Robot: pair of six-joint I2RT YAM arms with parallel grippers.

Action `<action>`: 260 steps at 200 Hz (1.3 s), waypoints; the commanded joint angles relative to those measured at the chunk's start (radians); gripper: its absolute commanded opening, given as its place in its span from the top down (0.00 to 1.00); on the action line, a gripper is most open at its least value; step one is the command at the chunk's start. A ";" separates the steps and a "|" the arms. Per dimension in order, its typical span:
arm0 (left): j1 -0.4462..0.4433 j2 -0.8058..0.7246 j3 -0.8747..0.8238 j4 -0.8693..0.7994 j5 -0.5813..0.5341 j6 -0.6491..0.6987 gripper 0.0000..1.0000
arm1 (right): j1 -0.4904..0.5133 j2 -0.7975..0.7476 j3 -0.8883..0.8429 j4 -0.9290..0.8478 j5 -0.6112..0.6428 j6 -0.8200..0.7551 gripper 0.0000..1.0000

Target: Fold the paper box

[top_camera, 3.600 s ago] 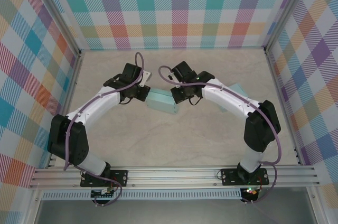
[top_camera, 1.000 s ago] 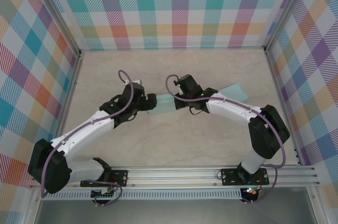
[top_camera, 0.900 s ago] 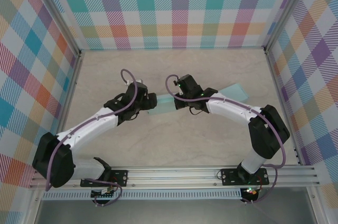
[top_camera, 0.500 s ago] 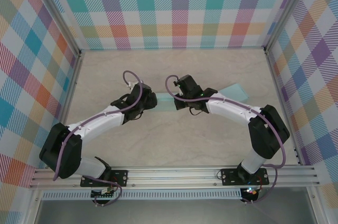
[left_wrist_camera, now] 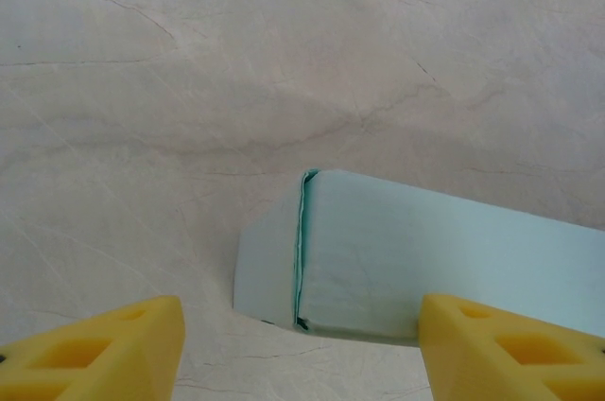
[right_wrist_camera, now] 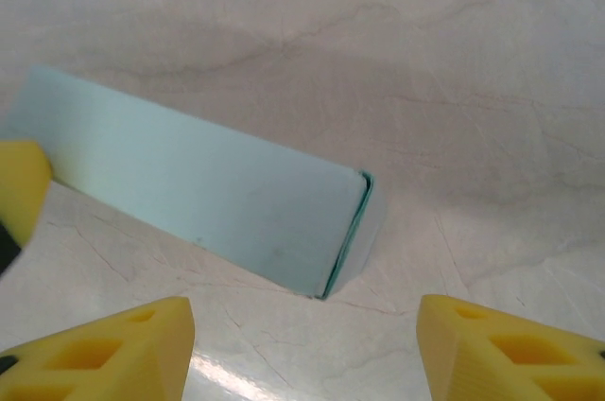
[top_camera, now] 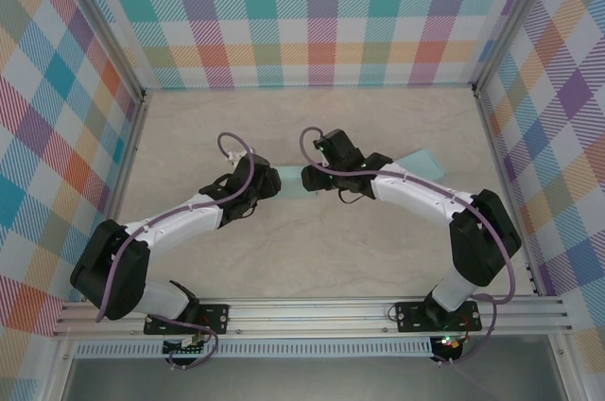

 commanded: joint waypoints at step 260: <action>0.105 -0.083 0.027 -0.051 0.158 0.000 0.23 | -0.150 0.120 -0.139 0.149 -0.292 0.164 0.69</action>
